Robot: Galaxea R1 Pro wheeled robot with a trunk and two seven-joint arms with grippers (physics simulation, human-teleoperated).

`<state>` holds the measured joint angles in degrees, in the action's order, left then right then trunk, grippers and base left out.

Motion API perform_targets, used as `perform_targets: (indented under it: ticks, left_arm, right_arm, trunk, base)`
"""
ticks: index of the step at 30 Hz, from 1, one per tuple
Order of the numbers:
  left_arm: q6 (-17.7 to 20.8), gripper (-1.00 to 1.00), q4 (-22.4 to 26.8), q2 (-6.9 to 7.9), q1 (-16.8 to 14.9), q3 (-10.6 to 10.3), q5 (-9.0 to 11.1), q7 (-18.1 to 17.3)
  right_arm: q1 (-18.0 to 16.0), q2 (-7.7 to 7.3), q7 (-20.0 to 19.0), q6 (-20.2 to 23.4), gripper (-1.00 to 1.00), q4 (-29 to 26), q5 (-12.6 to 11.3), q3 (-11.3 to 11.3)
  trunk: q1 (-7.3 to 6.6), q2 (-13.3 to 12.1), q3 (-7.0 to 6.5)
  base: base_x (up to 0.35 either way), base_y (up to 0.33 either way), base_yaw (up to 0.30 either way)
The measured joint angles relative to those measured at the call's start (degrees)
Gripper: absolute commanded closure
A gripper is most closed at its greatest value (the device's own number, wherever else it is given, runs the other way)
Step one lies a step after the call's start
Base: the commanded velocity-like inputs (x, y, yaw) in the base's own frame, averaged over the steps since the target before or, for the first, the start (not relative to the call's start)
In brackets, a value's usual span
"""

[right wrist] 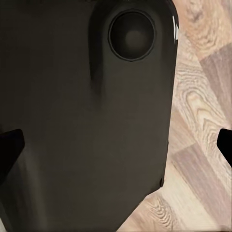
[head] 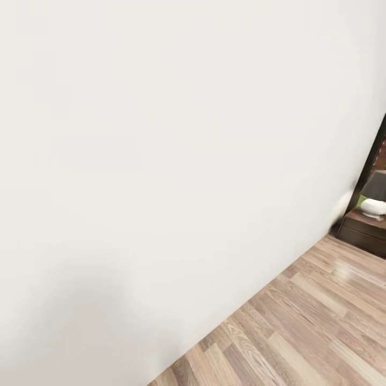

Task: In the bedroom, move the book from the bed onto either nightstand, and place the two sandals side by side next to the bed.

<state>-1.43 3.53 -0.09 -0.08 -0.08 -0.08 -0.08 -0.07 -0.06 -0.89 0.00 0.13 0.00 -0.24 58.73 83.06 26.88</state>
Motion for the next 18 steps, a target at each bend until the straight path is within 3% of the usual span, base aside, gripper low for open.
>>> perform_targets:
  ticks: [18]
  left_arm:
    - [0.03, -1.00, 0.00, -0.01, 0.00, 0.00, 0.00, 0.03]
  right_arm:
    - [0.00, 0.01, -0.02, -0.05, -1.00, 0.02, 0.00, 0.00]
  trunk:
    - [0.00, 0.00, -0.35]
  base:
    - [0.000, 0.000, -0.247]
